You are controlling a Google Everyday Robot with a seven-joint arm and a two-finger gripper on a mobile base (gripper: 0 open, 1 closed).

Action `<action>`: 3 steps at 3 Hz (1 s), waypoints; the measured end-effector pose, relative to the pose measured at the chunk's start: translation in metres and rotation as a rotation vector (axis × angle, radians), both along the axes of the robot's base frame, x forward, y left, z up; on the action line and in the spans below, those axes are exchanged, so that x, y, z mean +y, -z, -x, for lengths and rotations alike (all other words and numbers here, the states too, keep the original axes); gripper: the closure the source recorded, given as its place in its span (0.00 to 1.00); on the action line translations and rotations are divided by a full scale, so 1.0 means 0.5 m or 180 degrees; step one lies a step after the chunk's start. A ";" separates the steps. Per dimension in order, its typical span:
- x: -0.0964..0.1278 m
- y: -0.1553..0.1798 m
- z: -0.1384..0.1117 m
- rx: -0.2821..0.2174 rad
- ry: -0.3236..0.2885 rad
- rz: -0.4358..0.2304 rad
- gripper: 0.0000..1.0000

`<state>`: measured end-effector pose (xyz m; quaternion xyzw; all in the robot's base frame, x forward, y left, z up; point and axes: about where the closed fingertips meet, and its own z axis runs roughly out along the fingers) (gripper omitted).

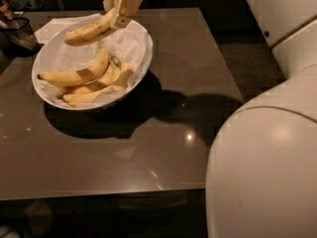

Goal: Pick banana from white bowl

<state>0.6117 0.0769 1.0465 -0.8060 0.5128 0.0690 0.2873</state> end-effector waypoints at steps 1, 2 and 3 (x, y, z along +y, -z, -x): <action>0.001 -0.018 0.016 -0.0036 -0.0094 -0.0145 1.00; 0.010 -0.038 0.033 -0.0092 -0.0237 -0.0275 1.00; 0.011 -0.051 0.044 -0.0152 -0.0338 -0.0466 1.00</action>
Offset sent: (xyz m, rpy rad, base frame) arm -0.0333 0.0013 0.0304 0.1221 -0.0403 0.1341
